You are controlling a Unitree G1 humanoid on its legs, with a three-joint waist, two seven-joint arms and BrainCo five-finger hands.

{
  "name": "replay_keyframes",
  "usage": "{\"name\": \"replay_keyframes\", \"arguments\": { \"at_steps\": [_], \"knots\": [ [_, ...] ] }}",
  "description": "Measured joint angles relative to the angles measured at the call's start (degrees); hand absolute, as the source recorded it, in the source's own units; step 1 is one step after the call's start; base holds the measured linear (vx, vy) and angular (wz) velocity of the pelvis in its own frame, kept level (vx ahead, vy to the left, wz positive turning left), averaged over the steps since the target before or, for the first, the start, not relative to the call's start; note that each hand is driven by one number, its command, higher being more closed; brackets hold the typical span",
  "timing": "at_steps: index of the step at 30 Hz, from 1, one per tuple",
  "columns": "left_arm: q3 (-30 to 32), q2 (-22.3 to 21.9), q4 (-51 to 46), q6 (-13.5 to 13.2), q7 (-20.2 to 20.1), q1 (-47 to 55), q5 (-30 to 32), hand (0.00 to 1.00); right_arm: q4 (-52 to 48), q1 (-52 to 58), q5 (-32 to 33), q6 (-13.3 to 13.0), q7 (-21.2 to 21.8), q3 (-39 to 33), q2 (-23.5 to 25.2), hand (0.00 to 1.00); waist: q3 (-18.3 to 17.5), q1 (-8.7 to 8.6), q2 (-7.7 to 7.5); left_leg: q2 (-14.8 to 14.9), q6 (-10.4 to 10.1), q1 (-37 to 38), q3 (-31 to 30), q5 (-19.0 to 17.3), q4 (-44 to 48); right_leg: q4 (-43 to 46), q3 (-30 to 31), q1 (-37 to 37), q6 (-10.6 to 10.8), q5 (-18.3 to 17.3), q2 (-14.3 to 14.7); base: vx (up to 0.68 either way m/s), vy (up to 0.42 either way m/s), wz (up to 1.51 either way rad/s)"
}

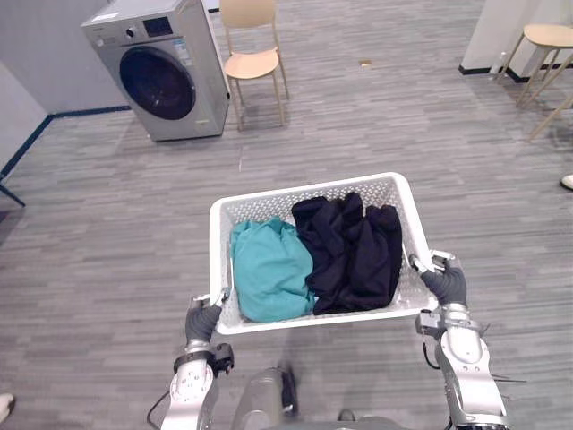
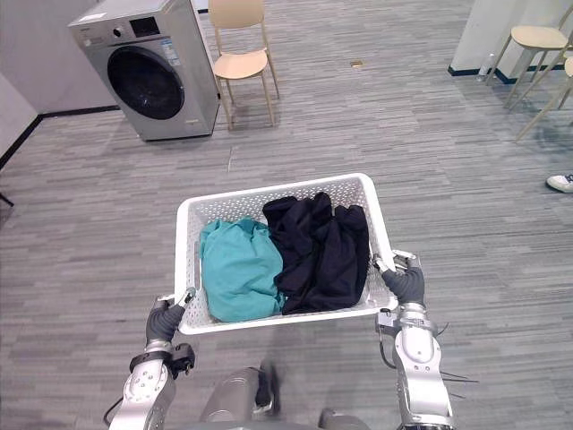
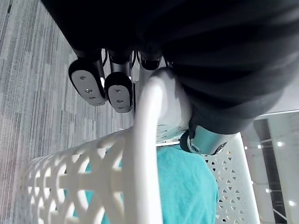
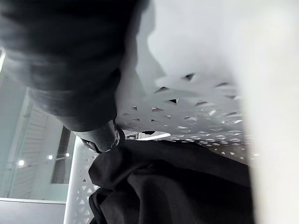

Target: Pick up the laundry basket with both hands and put the clothes into the washing machine.

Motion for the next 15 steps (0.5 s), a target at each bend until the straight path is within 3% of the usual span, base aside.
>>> {"name": "replay_keyframes", "arguments": {
  "at_steps": [1, 2, 3, 4, 5, 6, 7, 8, 9, 10, 12, 13, 14, 15],
  "knots": [
    [-0.1, 0.1, 0.0, 0.4, 0.0, 0.1, 0.4, 1.0, 2.2, -0.6, 0.0, 0.1, 0.0, 0.0, 0.0, 1.0, -0.4, 1.05, -0.83, -1.7, 3.4, 0.9, 0.5, 7.0, 0.1, -1.0, 1.1, 3.7, 2.4, -1.2, -1.6, 0.63, 0.241, -0.31],
    [0.0, 0.1, 0.0, 0.5, 0.0, 0.2, 0.7, 1.0, 2.6, -0.7, 0.0, 0.1, 0.0, 0.0, 0.0, 1.0, -0.9, 1.14, -1.25, -2.9, 6.5, 1.6, 0.1, 9.0, 0.3, -1.4, 1.2, 4.5, 3.7, -1.9, -2.9, 0.68, 0.247, -0.2],
    [0.0, 0.0, -0.1, 0.5, 0.0, 0.1, 1.1, 1.0, 3.1, -0.9, 0.0, -0.1, 0.0, 0.0, 0.0, 1.0, -1.0, 0.88, -2.33, -4.0, 11.6, 1.8, 0.4, 8.7, 1.6, -1.2, 1.2, 4.9, 5.3, -2.4, -4.3, 0.59, 0.195, -0.04],
    [0.0, 0.0, 0.1, 0.6, 0.0, 0.1, 1.4, 1.0, 4.5, -1.7, -0.1, -0.1, 0.0, -0.1, -0.1, 1.0, -0.5, 0.51, -3.59, -4.6, 14.3, 1.3, 2.3, 5.2, 6.8, 2.7, 1.5, 4.7, 7.1, -3.0, -6.2, 0.71, 0.238, -0.18],
    [-0.2, 0.0, 0.6, 1.0, 0.0, 0.3, 1.5, 1.0, 5.9, -2.0, -0.2, -0.1, 0.3, -0.1, 0.1, 1.0, -0.3, 1.03, -3.92, -4.4, 14.6, 1.6, 3.5, 2.5, 10.5, 9.8, 2.3, 2.7, 8.0, -3.5, -7.3, 0.79, 0.288, -0.38],
    [-0.4, 0.7, 1.3, 1.4, 0.0, 0.8, 1.6, 1.0, 7.3, -2.0, -0.7, 0.1, 0.6, 0.1, 0.3, 1.0, -0.3, 1.12, -4.88, -5.1, 14.6, 4.6, 4.7, -0.6, 11.5, 24.9, 2.3, -2.4, 11.1, -3.3, -9.5, 0.63, 0.238, -0.41],
    [-0.5, 1.2, 1.6, 1.4, 0.0, 0.9, 1.6, 1.0, 7.7, -1.9, -0.9, 0.0, 0.6, 0.1, 0.7, 1.0, -0.4, 0.85, -5.23, -6.0, 14.8, 6.8, 4.5, -2.7, 10.6, 34.1, 2.0, -5.7, 13.4, -1.8, -11.2, 0.63, 0.246, -0.18],
    [-0.6, 2.1, 1.8, 1.4, 0.0, 0.6, 1.6, 1.0, 8.2, -1.8, -1.2, 0.0, 0.5, -0.1, 1.2, 1.0, -0.4, -0.48, -5.88, -8.1, 15.7, 10.9, 3.6, -6.8, 9.1, 49.3, 0.6, -11.7, 12.2, -0.6, -14.5, 0.52, 0.18, 0.14],
    [-0.5, 2.7, 2.0, 1.5, 0.0, 0.3, 1.7, 1.0, 9.0, -1.8, -1.3, 0.0, 0.3, -0.1, 2.0, 1.0, -0.3, -1.39, -6.47, -9.3, 16.1, 13.9, 3.3, -8.1, 8.1, 56.1, 0.4, -15.1, 9.3, -2.4, -16.5, 0.76, 0.2, 0.14],
    [-0.5, 3.4, 2.3, 1.7, 0.0, 0.4, 2.2, 1.0, 10.3, -1.9, -1.4, 0.0, 0.4, 0.0, 2.4, 1.0, -0.3, -2.07, -6.06, -9.8, 16.0, 18.3, 3.2, -9.3, 5.3, 58.3, -1.0, -19.0, 6.6, -4.3, -16.9, 0.71, 0.132, 0.01],
    [-0.5, 3.8, 2.3, 1.8, 0.0, 0.2, 2.7, 1.0, 10.8, -1.7, -1.3, 0.0, 0.5, 0.0, 2.4, 1.0, -0.3, -2.24, -4.97, -9.6, 15.5, 24.1, 3.0, -9.8, 0.5, 53.8, -4.8, -24.9, 5.0, -6.9, -16.2, 0.64, 0.094, -0.1],
    [-0.6, 4.3, 2.6, 1.8, 0.0, -0.7, 2.7, 1.0, 10.8, -1.8, -1.2, -0.1, 0.5, 0.0, 2.3, 1.0, 0.0, -2.37, -4.36, -9.4, 15.1, 27.6, 2.3, -10.1, -2.7, 47.6, -6.5, -28.9, 4.0, -7.6, -14.4, 0.58, 0.033, 0.15],
    [-0.6, 4.5, 3.2, 1.8, 0.0, -1.4, 2.7, 1.0, 10.8, -1.8, -1.2, -0.1, 0.6, 0.0, 2.2, 1.0, 0.2, -3.24, -3.81, -8.8, 14.3, 29.8, 1.4, -10.4, -4.5, 38.7, -6.8, -30.8, 4.1, -6.8, -12.2, 0.7, -0.001, 0.51],
    [-0.6, 4.8, 3.9, 1.8, 0.0, -1.9, 2.7, 1.0, 10.8, -1.7, -1.2, -0.1, 0.6, 0.0, 2.4, 1.0, 0.2, -4.49, -3.78, -8.3, 13.0, 32.5, -0.2, -11.1, -6.1, 23.5, -6.4, -31.5, 5.6, -1.5, -10.0, 0.59, -0.04, 0.67]
  ]
}}
